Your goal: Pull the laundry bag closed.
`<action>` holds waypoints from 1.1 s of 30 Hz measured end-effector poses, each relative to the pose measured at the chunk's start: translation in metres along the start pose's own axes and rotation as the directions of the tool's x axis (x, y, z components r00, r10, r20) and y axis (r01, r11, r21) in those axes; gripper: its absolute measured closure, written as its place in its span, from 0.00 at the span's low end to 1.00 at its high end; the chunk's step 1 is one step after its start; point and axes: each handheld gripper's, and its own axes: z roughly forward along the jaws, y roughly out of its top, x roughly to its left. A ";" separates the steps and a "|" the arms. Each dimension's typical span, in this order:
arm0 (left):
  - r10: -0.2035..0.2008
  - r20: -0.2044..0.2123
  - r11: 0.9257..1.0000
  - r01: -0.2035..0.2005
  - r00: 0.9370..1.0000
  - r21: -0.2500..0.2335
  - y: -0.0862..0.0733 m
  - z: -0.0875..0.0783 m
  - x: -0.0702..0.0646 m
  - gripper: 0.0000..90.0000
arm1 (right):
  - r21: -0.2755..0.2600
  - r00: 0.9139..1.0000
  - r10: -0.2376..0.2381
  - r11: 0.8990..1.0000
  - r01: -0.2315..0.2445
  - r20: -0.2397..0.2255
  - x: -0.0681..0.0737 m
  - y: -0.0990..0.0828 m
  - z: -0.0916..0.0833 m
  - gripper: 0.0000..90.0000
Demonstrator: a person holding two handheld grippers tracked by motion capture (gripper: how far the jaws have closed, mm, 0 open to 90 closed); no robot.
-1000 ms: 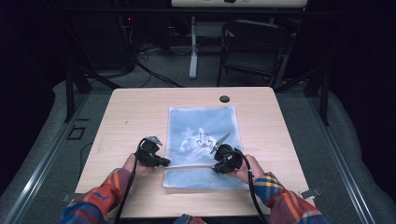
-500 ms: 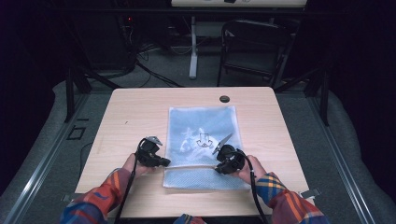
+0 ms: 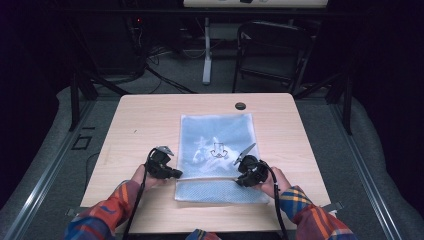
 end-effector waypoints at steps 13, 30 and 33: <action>0.001 -0.001 1.000 -0.001 1.000 0.000 0.000 0.000 0.000 1.00 | 0.007 1.000 0.022 1.000 -0.022 0.015 -0.007 -0.011 -0.006 0.91; 0.005 0.013 1.000 -0.005 1.000 0.004 -0.001 -0.001 0.000 1.00 | 0.015 0.999 0.036 0.999 -0.037 0.027 -0.012 -0.020 -0.011 0.90; 0.013 0.005 1.000 -0.013 1.000 0.007 0.000 0.000 0.000 1.00 | 0.016 0.999 0.041 0.999 -0.042 0.030 -0.012 -0.021 -0.011 0.90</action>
